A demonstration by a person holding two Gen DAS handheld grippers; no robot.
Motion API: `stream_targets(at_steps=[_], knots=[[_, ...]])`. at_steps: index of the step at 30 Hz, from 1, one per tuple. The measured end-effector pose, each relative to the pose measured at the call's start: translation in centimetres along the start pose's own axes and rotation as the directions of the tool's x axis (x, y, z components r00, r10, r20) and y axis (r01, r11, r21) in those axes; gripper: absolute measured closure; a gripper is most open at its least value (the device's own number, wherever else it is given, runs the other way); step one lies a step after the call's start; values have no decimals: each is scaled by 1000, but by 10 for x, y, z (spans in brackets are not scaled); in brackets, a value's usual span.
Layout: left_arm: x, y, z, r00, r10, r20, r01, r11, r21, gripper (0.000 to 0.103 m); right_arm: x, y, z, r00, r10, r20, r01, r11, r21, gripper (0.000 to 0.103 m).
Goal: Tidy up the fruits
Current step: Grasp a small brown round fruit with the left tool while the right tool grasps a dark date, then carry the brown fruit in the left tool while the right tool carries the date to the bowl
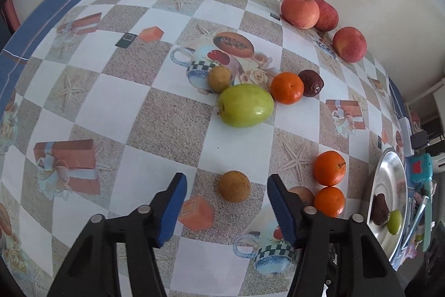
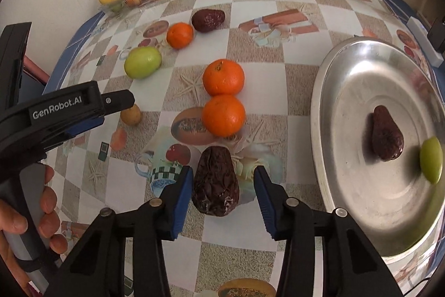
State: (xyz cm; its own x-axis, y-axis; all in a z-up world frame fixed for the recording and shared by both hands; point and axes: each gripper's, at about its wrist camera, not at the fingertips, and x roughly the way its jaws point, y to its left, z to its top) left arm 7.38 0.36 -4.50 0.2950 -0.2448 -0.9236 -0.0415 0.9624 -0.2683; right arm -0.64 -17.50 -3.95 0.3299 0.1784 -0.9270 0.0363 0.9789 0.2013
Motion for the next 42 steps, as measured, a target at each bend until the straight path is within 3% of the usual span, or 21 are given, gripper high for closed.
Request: stream_targets(at_steps=[3,8,15,19,26,33,39,42], knots=[[5,-1,1,1000,0,-20,0,1000,2,58,1,0,-1,1000,17,-10,-17,1000,-2,67],[11,4,0,998,-37,-50,34,998,-46,76,0,0,-1,999,36,-14,-36,999,3,68],[-1,19,2,1000,10,-19,-12,994,-113,76,-13,-10,1,999,36,37,-37,999,37,68],[-14,26,4,1000,10,23,-7,991,-136,76,-26,-20,4,996,-21,86,16,998,55,68],[-36,17,8,996,-16,91,27,992,-119,76,-56,-35,13,983,-55,174,36,993,110,68],[-35,7,11,996,-2,91,12,994,-111,76,-75,-36,45,973,-92,211,63,988,143,69],[-31,-8,15,996,17,89,-10,997,-81,76,-77,-44,66,966,-82,245,43,986,161,75],[-30,-16,17,996,17,86,-10,997,-82,76,-69,-55,65,973,-39,230,-3,984,180,75]])
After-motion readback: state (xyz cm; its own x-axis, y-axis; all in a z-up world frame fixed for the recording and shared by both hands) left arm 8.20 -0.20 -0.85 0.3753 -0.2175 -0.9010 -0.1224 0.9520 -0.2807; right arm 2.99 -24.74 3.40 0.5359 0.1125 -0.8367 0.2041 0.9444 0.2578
